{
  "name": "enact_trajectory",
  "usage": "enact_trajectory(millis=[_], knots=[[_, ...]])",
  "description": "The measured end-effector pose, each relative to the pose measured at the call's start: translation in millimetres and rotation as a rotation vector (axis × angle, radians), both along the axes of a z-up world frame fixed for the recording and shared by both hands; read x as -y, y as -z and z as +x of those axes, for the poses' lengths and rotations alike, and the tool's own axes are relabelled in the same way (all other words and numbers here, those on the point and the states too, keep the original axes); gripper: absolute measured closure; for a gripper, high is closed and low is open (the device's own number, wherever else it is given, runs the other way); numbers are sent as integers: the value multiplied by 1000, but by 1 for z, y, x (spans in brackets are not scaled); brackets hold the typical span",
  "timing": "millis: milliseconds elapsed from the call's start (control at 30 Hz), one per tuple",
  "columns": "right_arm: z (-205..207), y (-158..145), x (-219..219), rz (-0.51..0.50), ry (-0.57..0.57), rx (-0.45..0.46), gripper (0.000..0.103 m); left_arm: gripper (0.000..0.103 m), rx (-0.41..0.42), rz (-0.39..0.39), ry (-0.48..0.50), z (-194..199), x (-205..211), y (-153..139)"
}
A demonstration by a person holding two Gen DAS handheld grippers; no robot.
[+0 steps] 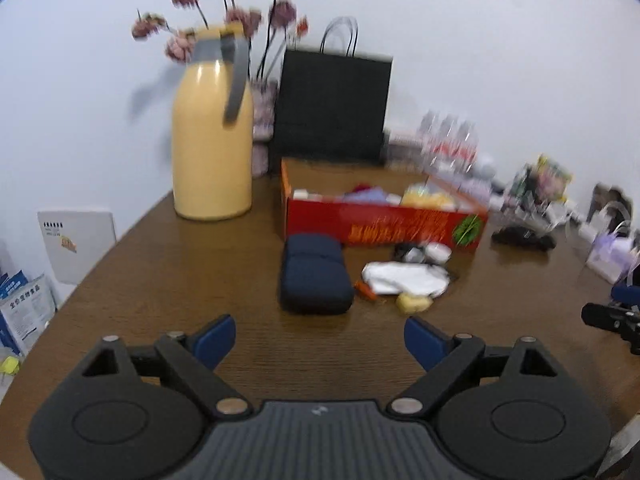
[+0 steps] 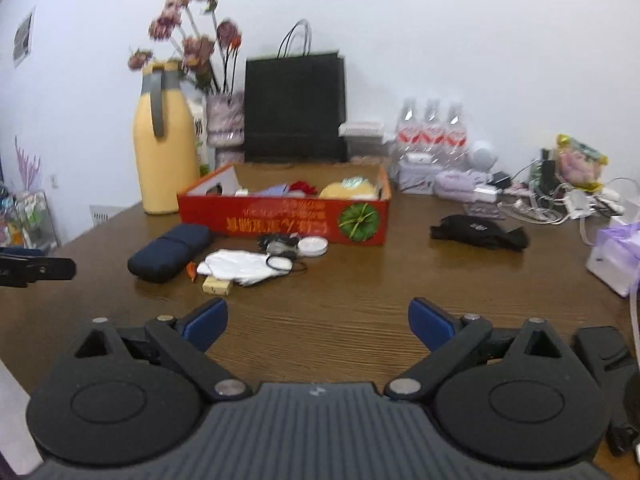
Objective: Organize objects
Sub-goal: 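Grasp the navy blue pouch with the left gripper while the right grasps the black cable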
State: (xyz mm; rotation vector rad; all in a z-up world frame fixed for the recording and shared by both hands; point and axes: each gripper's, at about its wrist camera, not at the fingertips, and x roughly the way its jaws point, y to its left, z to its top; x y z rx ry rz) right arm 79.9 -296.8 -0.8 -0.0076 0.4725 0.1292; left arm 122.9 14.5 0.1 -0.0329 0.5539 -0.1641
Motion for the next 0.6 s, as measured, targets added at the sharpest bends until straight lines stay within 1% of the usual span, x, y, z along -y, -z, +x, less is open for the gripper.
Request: enact_trajectory(millis=[67, 133, 233, 333, 367, 433, 500, 567, 600], knots=[[24, 6, -5, -19, -17, -27, 6, 12, -19, 16, 6, 26, 2, 6], [50, 8, -10, -23, -42, -33, 6, 12, -19, 14, 22, 58, 3, 10], [103, 6, -23, -23, -101, -28, 6, 11, -36, 15, 33, 108, 12, 18], [162, 13, -42, -5, -161, -45, 5, 12, -84, 19, 60, 156, 25, 31], [181, 19, -46, 9, -176, -44, 5, 12, -97, 24, 62, 167, 28, 34], [215, 34, -53, 21, -158, -96, 7, 14, -108, 43, 73, 185, 35, 42], [238, 44, -58, 37, -137, -130, 17, 15, -114, 52, 84, 196, 38, 46], [250, 51, -60, 69, -117, -146, 24, 15, -107, 45, 84, 198, 38, 48], [252, 54, -61, 73, -119, -156, 25, 17, -102, 45, 85, 198, 37, 49]])
